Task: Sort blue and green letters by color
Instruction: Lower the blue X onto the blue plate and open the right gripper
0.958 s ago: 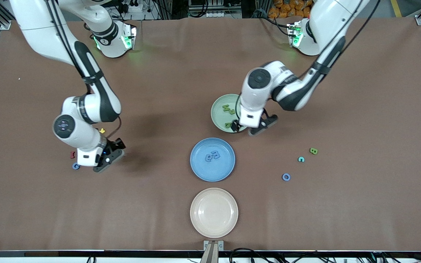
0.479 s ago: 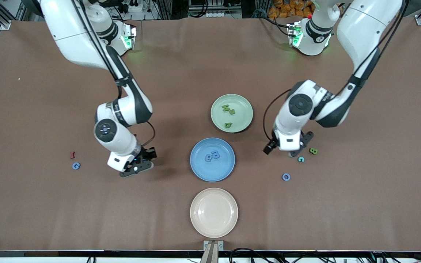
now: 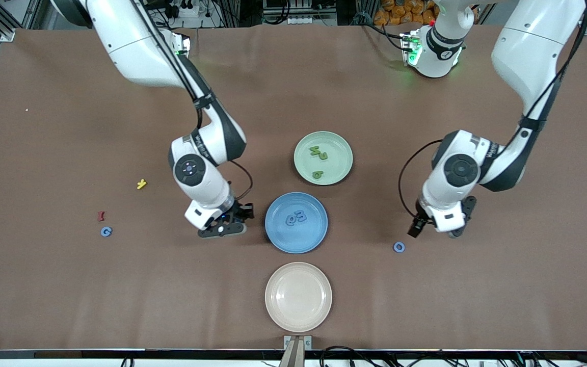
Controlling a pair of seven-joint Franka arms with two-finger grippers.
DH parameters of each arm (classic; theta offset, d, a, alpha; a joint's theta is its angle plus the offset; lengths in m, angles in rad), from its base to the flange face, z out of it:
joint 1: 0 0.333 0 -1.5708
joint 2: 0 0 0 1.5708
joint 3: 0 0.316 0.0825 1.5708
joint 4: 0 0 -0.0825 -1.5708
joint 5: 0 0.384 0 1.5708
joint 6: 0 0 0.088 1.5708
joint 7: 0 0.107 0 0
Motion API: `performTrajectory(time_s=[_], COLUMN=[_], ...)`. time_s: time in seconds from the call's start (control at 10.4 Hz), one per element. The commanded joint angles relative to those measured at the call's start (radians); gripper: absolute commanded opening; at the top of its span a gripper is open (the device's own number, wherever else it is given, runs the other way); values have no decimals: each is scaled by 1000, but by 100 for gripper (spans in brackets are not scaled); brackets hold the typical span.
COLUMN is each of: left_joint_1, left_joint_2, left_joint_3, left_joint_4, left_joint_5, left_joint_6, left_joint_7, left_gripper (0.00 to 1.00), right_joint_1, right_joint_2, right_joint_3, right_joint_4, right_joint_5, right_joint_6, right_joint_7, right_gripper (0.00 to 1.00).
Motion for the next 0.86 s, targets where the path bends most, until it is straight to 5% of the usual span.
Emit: performTrajectory(time_s=[0.0, 0.19, 0.77], left_joint_1=[61, 94, 147], left_joint_2=[4, -8, -2], left_joint_3=[-8, -7, -2], left_joint_4=[-44, -136, -187], left_joint_5=[-11, -3, 25], left_joint_6=[71, 182, 236], left_joint_7=[9, 44, 50], left_gripper=[100, 100, 100], right_joint_1=[91, 146, 242], right_joint_2=[21, 31, 146], right_joint_3=[-6, -6, -9], right_joint_4=[64, 87, 183], right_joint_5=[40, 40, 26], right_joint_6=[-14, -6, 131], right_joint_7=[184, 313, 534], right_gripper=[4, 4, 4])
